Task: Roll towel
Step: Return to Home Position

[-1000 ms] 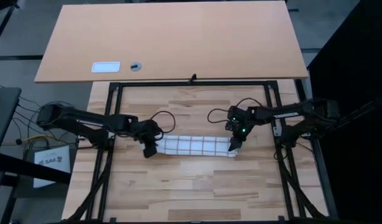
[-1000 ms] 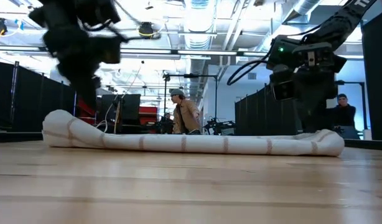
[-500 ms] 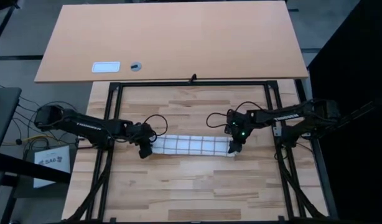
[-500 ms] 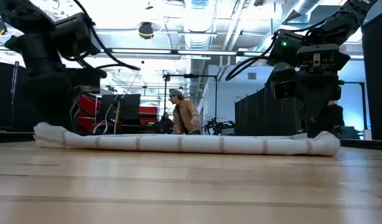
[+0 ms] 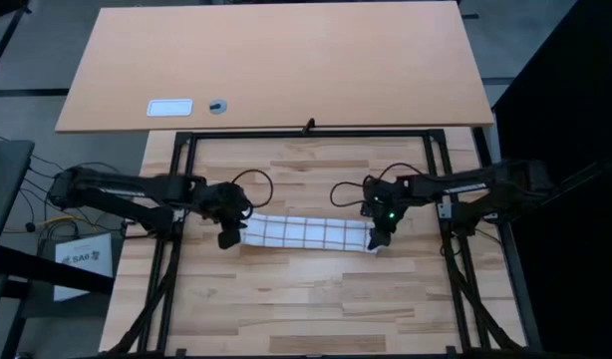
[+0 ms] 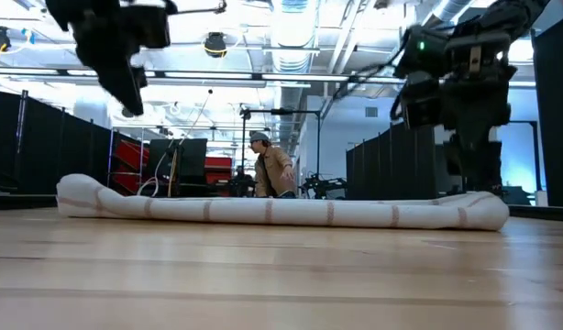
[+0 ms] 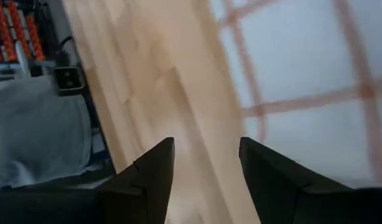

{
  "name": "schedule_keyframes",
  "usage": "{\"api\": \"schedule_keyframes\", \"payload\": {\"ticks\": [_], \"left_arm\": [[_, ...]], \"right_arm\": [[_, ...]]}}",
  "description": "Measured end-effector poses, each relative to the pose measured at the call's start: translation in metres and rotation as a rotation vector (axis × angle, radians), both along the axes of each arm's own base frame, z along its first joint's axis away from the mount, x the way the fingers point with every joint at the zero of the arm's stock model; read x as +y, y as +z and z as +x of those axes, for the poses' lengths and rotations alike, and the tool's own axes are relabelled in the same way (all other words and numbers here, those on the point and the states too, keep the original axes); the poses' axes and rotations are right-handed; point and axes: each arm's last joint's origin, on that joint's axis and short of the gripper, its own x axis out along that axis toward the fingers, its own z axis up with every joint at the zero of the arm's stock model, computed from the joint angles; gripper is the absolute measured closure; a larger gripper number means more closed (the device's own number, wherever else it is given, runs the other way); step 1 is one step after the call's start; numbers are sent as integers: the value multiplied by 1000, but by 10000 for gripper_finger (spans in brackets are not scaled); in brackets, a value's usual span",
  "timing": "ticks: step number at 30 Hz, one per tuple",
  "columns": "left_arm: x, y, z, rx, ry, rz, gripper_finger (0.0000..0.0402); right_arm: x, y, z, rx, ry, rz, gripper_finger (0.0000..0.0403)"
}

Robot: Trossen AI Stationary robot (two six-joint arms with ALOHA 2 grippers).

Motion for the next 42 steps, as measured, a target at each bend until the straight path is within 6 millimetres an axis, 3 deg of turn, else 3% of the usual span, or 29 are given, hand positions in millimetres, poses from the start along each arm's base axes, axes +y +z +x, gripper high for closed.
{"api": "schedule_keyframes", "payload": {"ticks": [3, 6, 9, 13, 17, 23, 28, 31, 34, 38, 42], "left_arm": [[-2, 13, -3, 28, -52, 49, 320], [-2, 19, -8, 15, -56, 75, 386], [-1, 27, -16, -60, -52, 105, 398], [0, 41, -39, -233, -70, 148, 400], [4, 45, -70, -408, -18, 188, 401], [9, 33, -102, -575, 68, 225, 401], [9, 21, -114, -573, 128, 157, 401], [8, 19, -115, -583, 172, 41, 401], [7, 7, -110, -549, 148, 46, 401], [6, -16, -96, -591, 161, 10, 401], [5, -40, -83, -679, 169, -52, 401]], "right_arm": [[5, 12, 5, -40, 2, -71, 248], [5, 23, 12, -107, -13, -174, 313], [2, 38, 21, -259, -20, -232, 387], [-13, 67, 27, -503, -164, -380, 397], [-26, 105, 15, -717, -367, -584, 400], [-28, 153, -30, -928, -570, -806, 402], [-15, 150, -74, -999, -589, -774, 402], [-7, 136, -95, -1030, -594, -726, 402], [-3, 118, -112, -984, -591, -691, 402], [0, 93, -120, -1018, -626, -622, 402], [4, 76, -119, -1208, -585, -686, 402]]}}
